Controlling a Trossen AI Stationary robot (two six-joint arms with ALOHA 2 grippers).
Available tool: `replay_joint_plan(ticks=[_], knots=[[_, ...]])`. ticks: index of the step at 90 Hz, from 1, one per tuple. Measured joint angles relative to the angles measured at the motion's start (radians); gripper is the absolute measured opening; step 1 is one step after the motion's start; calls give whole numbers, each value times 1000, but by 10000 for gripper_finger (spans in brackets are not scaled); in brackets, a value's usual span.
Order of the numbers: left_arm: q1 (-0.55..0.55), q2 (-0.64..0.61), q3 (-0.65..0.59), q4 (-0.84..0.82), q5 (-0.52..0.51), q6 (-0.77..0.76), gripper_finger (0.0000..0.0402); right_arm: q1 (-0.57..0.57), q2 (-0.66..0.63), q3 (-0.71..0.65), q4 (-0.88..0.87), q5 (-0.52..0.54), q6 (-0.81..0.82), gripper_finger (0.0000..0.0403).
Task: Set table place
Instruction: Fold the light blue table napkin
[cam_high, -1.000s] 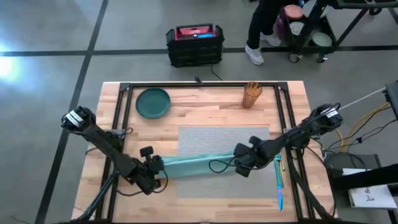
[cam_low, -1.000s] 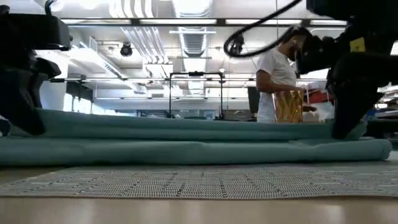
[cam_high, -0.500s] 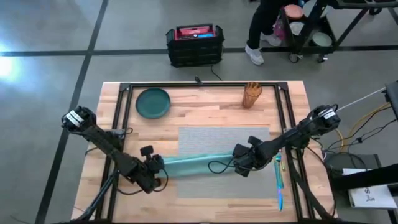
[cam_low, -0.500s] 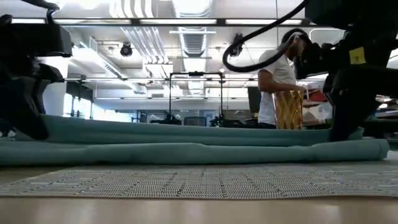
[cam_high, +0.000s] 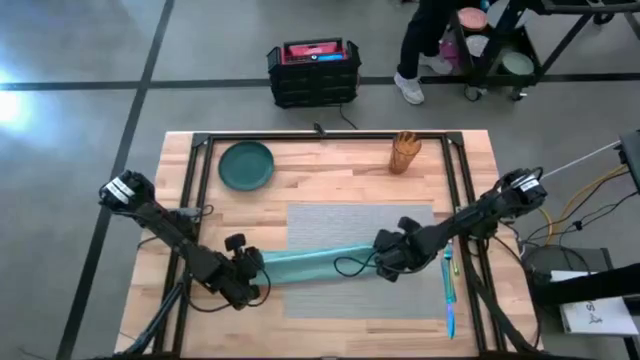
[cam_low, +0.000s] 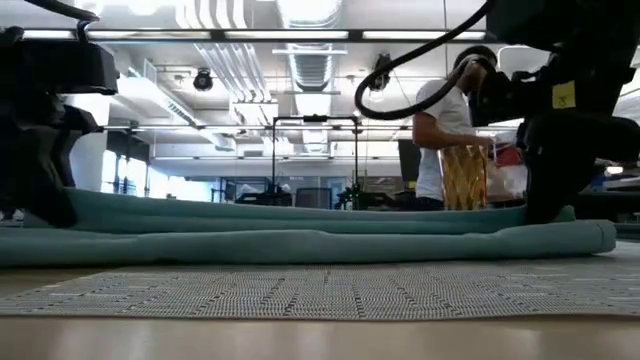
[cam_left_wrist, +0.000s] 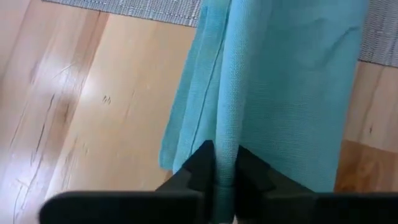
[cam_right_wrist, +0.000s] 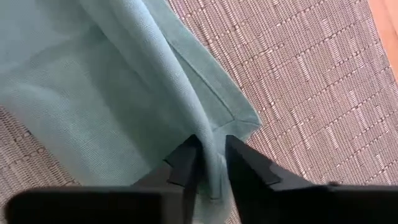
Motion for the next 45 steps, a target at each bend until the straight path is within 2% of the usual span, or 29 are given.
replay_joint_plan(ticks=[14,31,38,45], knots=[[23,-29,-1,-40,9,-30,114,-28,-19,4,-17,22,14,150],[28,-131,23,-134,25,-31,196,-67,-46,58,-174,22,-11,193],[29,-187,35,-151,-7,-36,217,-79,-62,87,-229,23,-27,203],[29,-241,39,-97,-52,-29,231,-85,-84,110,-222,23,-71,209]])
